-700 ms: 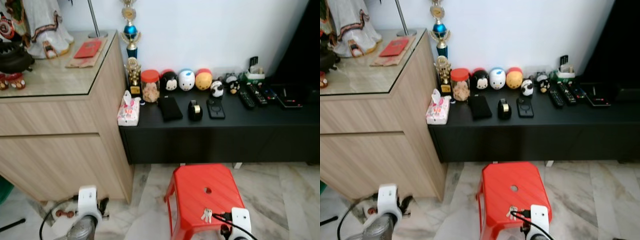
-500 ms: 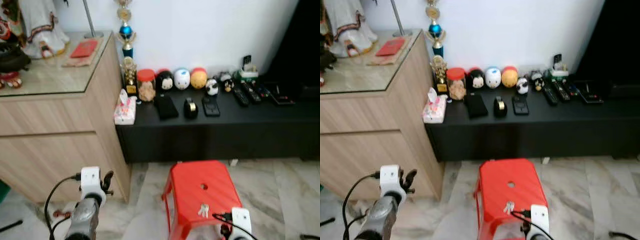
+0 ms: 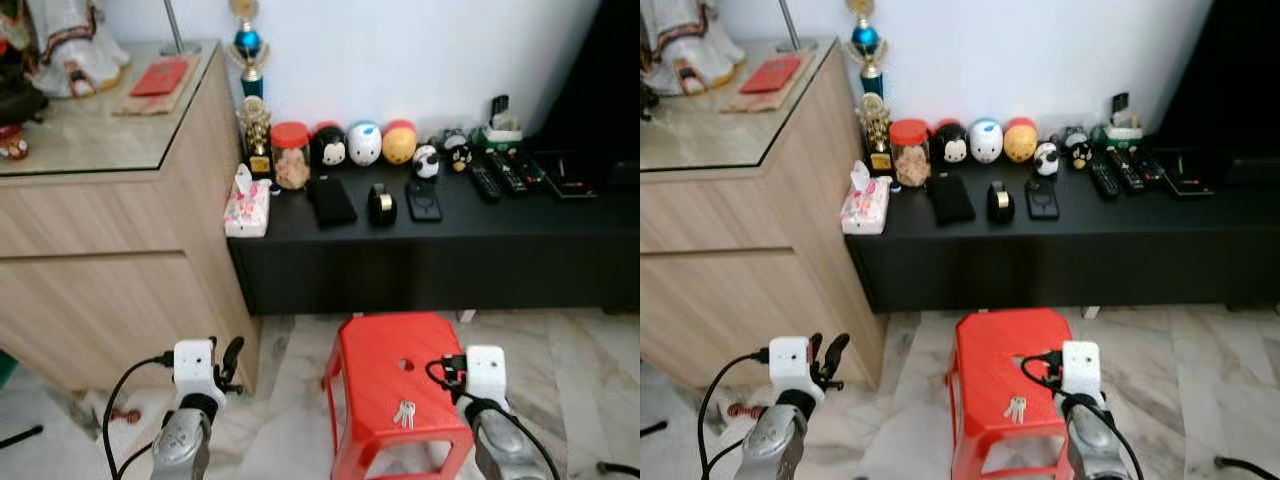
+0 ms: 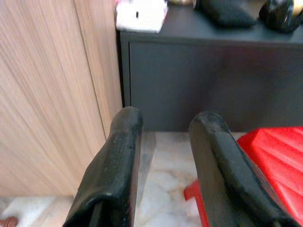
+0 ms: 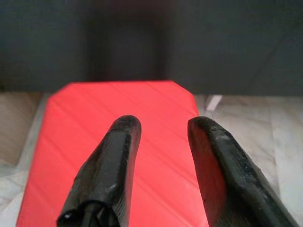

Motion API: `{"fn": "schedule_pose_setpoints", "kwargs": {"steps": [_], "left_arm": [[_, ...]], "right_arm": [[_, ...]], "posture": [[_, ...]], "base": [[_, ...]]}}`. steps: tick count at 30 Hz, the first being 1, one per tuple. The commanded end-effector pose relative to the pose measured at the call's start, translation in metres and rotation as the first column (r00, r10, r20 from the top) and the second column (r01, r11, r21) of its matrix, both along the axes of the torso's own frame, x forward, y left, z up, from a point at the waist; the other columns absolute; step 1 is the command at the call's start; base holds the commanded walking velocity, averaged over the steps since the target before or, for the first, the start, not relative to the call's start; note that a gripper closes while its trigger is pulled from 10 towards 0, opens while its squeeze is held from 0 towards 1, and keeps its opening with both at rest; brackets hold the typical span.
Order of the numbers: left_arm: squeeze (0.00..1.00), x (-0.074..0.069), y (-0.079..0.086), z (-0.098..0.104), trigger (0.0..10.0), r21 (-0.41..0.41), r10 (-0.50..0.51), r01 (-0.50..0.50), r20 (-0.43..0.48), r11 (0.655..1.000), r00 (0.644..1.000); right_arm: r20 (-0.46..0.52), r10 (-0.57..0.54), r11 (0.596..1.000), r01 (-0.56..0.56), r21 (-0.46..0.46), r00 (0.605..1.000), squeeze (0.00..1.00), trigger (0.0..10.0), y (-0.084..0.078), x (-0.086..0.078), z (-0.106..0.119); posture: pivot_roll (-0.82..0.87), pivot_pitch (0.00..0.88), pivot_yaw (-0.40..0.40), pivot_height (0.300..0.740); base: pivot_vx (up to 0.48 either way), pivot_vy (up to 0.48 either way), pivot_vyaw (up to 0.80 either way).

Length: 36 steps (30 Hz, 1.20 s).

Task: Hang keys on a hook

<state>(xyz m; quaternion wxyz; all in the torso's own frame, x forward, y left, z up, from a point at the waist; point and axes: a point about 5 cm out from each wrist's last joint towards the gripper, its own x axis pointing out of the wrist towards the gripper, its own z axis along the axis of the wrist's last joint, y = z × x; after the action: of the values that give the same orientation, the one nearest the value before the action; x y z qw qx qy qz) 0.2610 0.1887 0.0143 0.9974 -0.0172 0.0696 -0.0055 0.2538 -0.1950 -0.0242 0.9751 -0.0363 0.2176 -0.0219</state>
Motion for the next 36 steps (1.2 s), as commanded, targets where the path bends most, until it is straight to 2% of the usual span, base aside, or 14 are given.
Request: {"fn": "schedule_pose_setpoints", "kwargs": {"steps": [1,6,14,17,36], "left_arm": [[0.0,0.004,-0.002,0.005,10.0,-0.017,0.0,0.0,0.015,1.0,1.0],[0.0,0.007,-0.007,0.008,10.0,-0.025,-0.009,0.009,0.017,1.0,1.0],[0.0,0.011,-0.01,0.011,10.0,-0.032,-0.025,0.025,0.017,0.999,1.0],[0.0,0.011,-0.012,0.01,10.0,-0.039,-0.029,0.03,0.011,0.999,1.0],[0.0,0.016,-0.011,0.012,10.0,-0.052,-0.044,0.045,0.011,0.998,0.999]], "right_arm": [[0.014,0.047,0.999,-0.047,-0.02,0.999,0.0,10.0,0.005,-0.003,0.0],[-0.027,0.088,0.995,-0.089,-0.045,0.996,0.0,10.0,0.009,-0.009,-0.007],[-0.038,0.116,0.992,-0.118,-0.043,0.993,0.0,10.0,0.013,-0.007,-0.007],[-0.057,0.121,0.991,-0.124,-0.056,0.991,0.0,10.0,0.013,-0.005,-0.008],[-0.037,0.133,0.99,-0.134,-0.044,0.99,0.0,10.0,0.014,0.001,-0.003]], "posture": [[-0.1,0.018,-0.004,0.674],[-0.11,0.013,-0.003,0.654],[-0.11,0.003,-0.005,0.61],[-0.1,0.0,-0.006,0.61],[-0.1,0.002,-0.004,0.61]], "base": [[0.0,0.0,0.0],[0.0,0.0,0.0],[0.0,0.0,0.0],[0.0,0.0,0.0],[0.0,0.0,0.0]]}}
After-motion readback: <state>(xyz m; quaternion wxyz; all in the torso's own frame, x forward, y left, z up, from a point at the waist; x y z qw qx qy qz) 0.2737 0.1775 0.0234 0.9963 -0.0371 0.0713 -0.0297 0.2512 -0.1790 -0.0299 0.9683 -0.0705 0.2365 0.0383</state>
